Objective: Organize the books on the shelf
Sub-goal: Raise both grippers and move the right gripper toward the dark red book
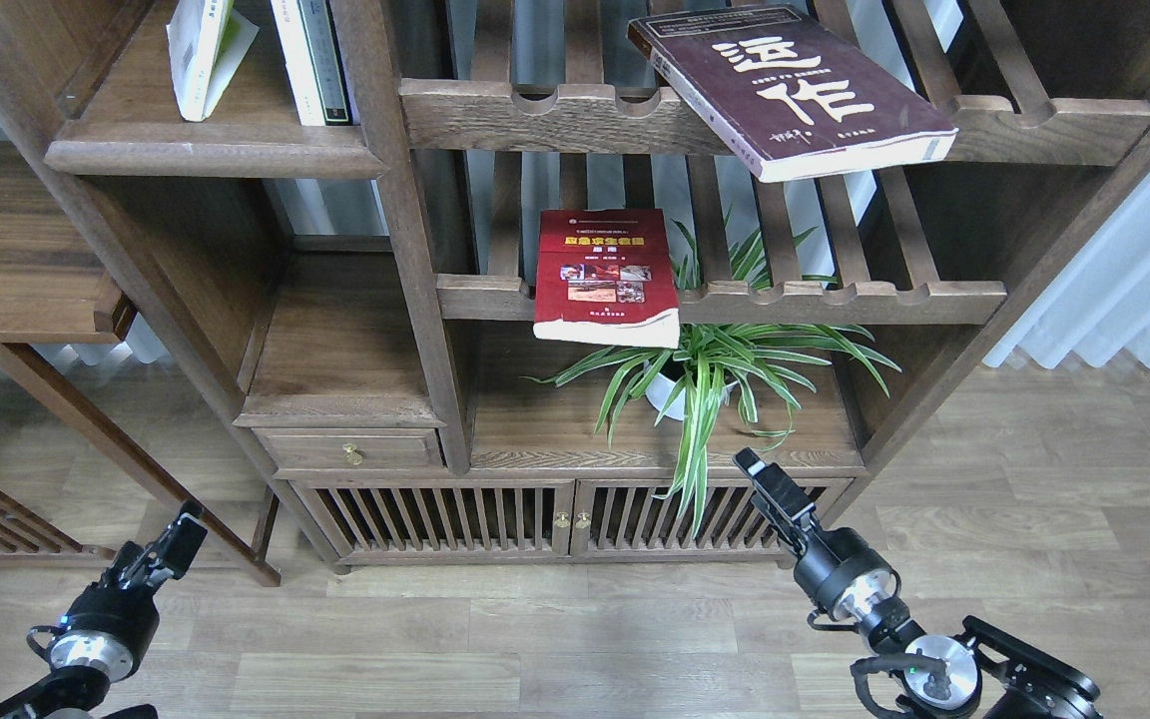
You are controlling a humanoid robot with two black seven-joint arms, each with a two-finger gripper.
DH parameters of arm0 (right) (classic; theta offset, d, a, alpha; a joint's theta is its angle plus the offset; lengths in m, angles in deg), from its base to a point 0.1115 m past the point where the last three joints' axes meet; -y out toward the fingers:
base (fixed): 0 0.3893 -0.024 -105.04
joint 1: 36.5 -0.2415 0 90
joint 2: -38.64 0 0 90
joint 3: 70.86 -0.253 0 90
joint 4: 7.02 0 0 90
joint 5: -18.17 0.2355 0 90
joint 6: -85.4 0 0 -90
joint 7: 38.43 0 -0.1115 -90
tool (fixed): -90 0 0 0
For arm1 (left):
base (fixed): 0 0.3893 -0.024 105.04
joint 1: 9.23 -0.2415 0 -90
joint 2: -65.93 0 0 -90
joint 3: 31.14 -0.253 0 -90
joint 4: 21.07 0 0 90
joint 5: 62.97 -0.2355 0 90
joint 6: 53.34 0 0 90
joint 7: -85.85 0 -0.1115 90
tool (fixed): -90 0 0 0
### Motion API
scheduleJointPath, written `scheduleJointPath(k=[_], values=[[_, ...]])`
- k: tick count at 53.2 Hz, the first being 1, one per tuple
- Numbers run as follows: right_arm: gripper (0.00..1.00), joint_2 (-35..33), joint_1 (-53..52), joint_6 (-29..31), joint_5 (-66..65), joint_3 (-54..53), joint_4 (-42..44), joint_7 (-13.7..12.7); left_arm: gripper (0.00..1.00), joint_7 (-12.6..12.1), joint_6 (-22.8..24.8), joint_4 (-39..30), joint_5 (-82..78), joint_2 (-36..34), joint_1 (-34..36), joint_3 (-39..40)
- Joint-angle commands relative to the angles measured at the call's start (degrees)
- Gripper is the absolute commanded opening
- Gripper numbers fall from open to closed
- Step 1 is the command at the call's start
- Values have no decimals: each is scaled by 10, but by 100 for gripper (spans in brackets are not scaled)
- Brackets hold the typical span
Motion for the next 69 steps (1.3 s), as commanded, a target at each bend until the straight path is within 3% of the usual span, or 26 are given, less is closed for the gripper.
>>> scheduleJointPath(k=[1,11,30,53,69], values=[[99,-10,9,0,5,-30,-69,-4,100,0,0,-11,0,-9,-2,17],[99,-73,42,0,13,-53,-184,-8,100,0,0,0,0,-12,-6,28],[99,-167,97,0,29,-120,-305,-9,100,0,0,7,-1,-9,-13,28],[98,-270,82,0,67,-160,-387,-26,100,0,0,23,-1,-5,-13,28],[98,-290,59,0,66,-153,-401,-44,100,0,0,25,-1,-2,-8,28]])
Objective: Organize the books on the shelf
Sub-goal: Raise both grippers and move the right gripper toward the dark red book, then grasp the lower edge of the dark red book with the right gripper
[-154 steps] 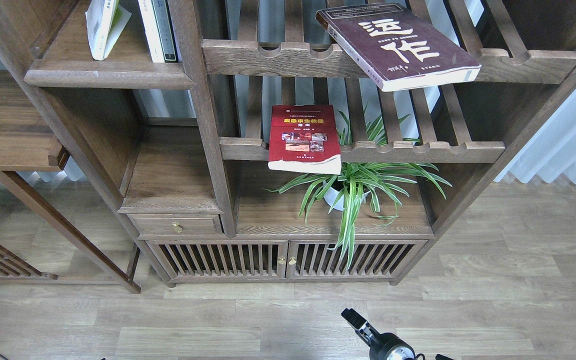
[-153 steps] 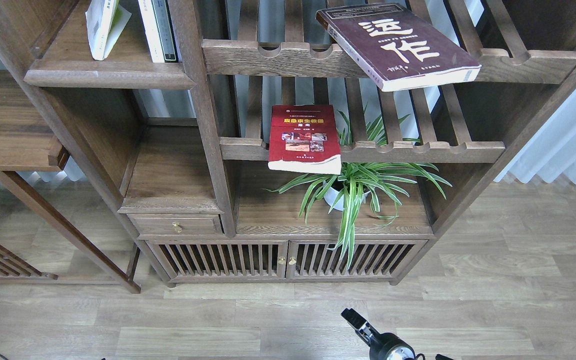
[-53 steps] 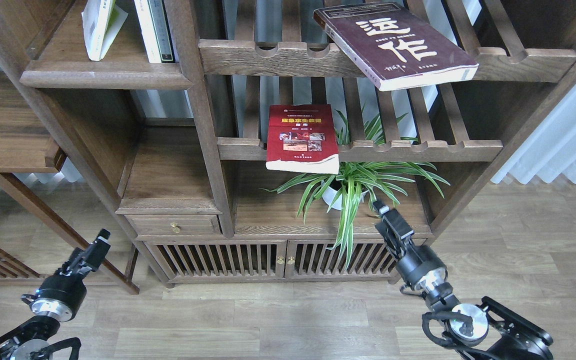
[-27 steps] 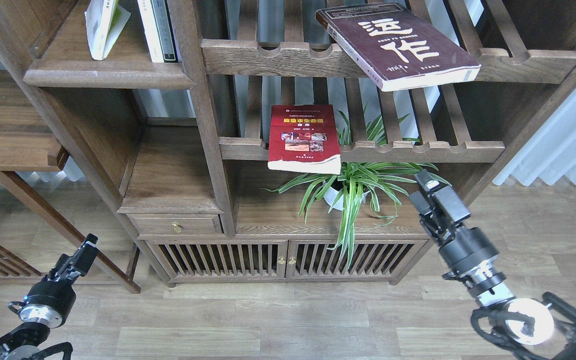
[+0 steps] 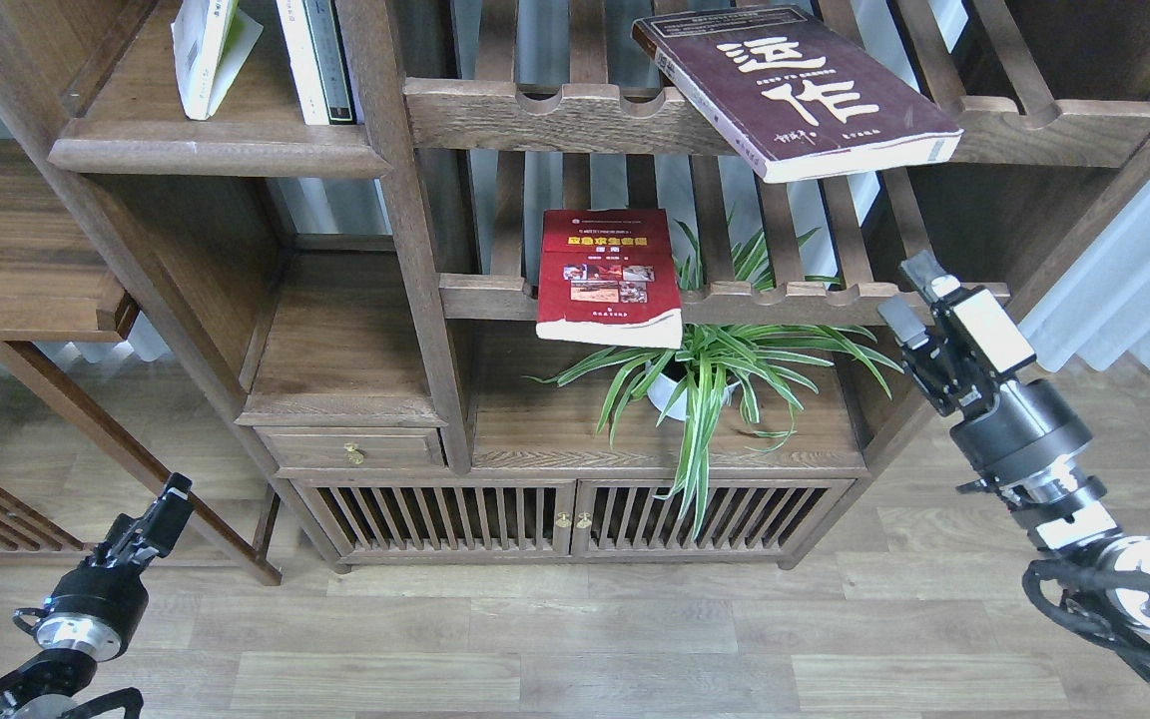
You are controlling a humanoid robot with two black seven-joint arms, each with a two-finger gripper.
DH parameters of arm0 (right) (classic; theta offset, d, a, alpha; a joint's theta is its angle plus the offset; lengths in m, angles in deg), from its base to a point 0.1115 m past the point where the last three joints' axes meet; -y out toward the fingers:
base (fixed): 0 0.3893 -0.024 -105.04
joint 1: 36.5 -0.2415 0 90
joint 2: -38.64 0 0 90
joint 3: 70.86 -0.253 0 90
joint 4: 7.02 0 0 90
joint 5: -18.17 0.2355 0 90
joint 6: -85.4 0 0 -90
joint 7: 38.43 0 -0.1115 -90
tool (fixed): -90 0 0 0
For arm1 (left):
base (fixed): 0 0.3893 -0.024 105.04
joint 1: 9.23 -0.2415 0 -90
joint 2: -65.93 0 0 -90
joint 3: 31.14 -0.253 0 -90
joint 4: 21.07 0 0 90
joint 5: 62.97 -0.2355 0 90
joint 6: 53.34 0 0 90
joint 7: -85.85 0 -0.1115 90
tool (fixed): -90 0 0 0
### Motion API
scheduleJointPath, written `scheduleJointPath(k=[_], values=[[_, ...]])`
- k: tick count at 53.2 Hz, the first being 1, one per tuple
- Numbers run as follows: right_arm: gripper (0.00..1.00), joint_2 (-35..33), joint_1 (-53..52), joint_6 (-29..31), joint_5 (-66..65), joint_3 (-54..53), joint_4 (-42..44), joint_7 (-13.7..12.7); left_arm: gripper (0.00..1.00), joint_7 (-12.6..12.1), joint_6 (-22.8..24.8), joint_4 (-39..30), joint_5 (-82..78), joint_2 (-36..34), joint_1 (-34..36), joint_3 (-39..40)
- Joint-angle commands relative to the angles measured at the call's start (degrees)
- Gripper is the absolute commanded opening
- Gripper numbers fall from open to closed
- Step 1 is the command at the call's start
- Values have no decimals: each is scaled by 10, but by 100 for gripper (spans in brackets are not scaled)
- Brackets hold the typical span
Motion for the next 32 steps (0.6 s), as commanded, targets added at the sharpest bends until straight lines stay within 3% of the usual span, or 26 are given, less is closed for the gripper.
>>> scheduleJointPath(k=[1,11,32], values=[[98,-3,-13,0,-1,5,-2,-10,100,0,0,2,0,1,2,0],[95,2,-63,0,-1,16,-2,-29,100,0,0,3,0,2,4,0],[96,38,-152,0,-1,46,3,-29,100,0,0,5,0,1,0,1]])
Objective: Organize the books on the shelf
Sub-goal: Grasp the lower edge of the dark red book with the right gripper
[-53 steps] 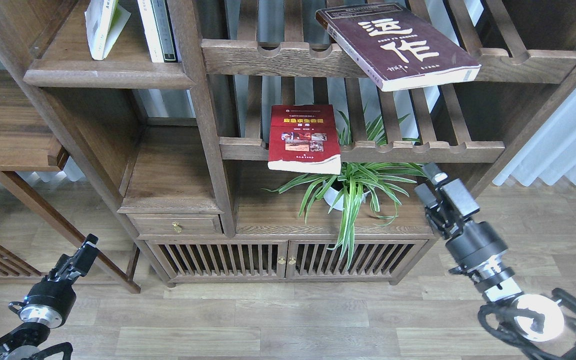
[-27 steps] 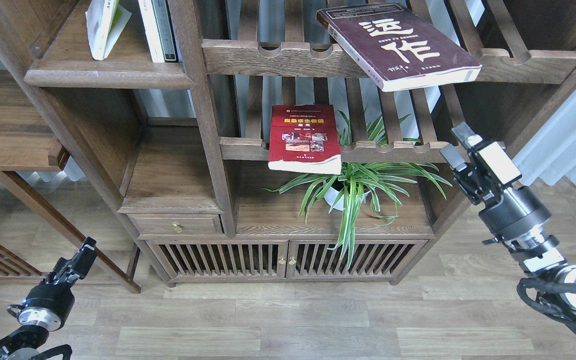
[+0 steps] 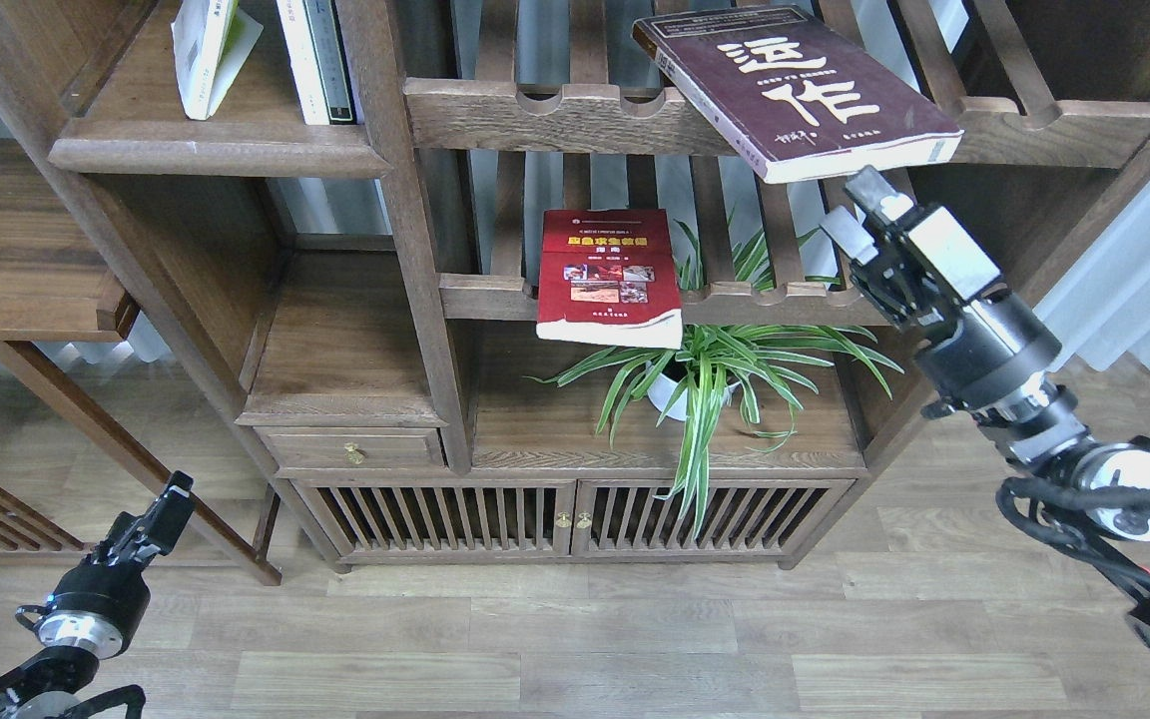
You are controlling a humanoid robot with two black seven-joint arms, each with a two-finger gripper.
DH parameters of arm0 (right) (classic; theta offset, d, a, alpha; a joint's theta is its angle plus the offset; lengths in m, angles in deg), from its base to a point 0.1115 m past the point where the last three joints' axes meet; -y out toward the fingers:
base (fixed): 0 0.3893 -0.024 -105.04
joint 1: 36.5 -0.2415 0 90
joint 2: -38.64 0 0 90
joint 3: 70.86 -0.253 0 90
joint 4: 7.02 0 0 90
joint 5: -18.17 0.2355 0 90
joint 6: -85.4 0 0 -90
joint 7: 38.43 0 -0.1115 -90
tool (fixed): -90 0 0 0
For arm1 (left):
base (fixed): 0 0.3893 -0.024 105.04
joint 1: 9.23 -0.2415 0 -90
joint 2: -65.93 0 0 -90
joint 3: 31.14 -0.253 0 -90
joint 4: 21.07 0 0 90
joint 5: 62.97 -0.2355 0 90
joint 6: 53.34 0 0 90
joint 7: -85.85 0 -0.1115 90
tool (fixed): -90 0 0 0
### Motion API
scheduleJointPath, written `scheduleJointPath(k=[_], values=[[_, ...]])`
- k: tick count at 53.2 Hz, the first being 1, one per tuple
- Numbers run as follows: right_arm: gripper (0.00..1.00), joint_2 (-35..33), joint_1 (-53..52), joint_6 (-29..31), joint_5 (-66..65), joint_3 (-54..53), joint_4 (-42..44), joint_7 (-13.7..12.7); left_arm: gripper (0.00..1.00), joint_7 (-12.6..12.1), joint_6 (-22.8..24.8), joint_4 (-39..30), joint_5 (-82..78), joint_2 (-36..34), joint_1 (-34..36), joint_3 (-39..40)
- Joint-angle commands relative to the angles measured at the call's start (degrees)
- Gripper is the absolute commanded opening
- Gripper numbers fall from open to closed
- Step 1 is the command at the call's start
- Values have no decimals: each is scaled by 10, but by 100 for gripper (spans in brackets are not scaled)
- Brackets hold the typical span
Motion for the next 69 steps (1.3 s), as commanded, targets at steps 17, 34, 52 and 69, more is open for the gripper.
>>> scheduleJointPath(k=[17,34,52,69], values=[[96,30,-34,-31,-1,2,60,-3,100,0,0,0,1,0,-5,2],[96,48,-72,-66,0,0,86,-6,100,0,0,0,1,-2,-5,14],[74,85,-83,-138,23,-25,87,-6,100,0,0,0,2,-2,-22,34],[21,104,-80,-151,44,-53,87,-4,100,0,0,0,2,-5,-31,46]])
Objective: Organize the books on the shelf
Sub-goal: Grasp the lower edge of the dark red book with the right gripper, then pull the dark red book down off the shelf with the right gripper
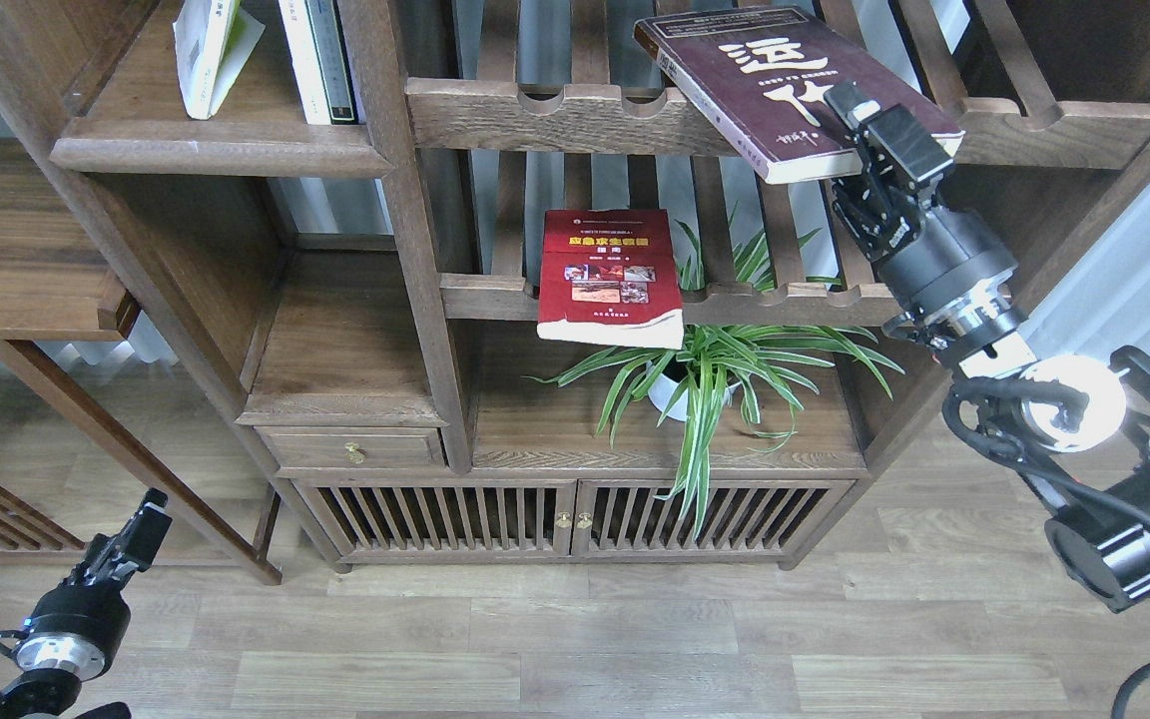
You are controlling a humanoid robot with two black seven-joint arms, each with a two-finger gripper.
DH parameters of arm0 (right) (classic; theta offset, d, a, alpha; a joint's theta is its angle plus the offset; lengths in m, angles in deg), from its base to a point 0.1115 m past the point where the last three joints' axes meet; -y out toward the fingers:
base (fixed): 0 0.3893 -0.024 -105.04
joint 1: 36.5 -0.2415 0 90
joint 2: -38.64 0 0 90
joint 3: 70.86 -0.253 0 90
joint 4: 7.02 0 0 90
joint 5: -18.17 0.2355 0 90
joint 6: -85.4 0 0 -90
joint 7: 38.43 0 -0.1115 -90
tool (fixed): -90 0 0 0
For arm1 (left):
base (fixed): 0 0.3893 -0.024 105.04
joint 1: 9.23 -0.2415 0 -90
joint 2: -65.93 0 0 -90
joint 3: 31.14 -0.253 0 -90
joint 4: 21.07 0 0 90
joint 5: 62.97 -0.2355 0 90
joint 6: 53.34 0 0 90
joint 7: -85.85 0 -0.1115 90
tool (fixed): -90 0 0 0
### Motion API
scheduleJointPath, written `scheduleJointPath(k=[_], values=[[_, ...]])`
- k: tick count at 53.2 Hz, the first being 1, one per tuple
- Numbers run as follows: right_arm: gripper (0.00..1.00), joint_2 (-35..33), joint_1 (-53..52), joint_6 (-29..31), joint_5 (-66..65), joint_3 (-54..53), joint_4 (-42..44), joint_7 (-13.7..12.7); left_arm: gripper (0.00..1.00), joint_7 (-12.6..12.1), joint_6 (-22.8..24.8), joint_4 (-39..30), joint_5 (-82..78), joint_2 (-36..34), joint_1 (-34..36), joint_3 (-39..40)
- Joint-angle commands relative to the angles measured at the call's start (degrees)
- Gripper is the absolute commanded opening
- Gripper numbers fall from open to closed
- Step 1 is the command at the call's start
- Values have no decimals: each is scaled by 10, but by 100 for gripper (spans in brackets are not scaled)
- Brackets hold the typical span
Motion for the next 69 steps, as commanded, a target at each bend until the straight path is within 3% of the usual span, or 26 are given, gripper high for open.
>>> scheduleJointPath(k=[1,3,4,16,23,47,69], values=[[17,2,5,10,2,-11,-1,2,100,0,0,0,0,-1,-2,2],[6,3,8,24,2,-17,-1,2,100,0,0,0,0,-1,-1,3],[4,3,10,31,2,-19,-1,1,100,0,0,0,0,-1,-1,3],[4,2,36,90,2,-19,-7,-7,100,0,0,0,-1,-1,-2,6],[4,-1,71,159,3,-20,-11,-7,100,0,0,0,-1,-2,-1,6],[4,-38,279,159,23,-27,-22,-6,100,0,0,-2,0,5,5,6],[4,-52,368,159,37,-51,24,-7,100,0,0,0,-1,15,9,1]])
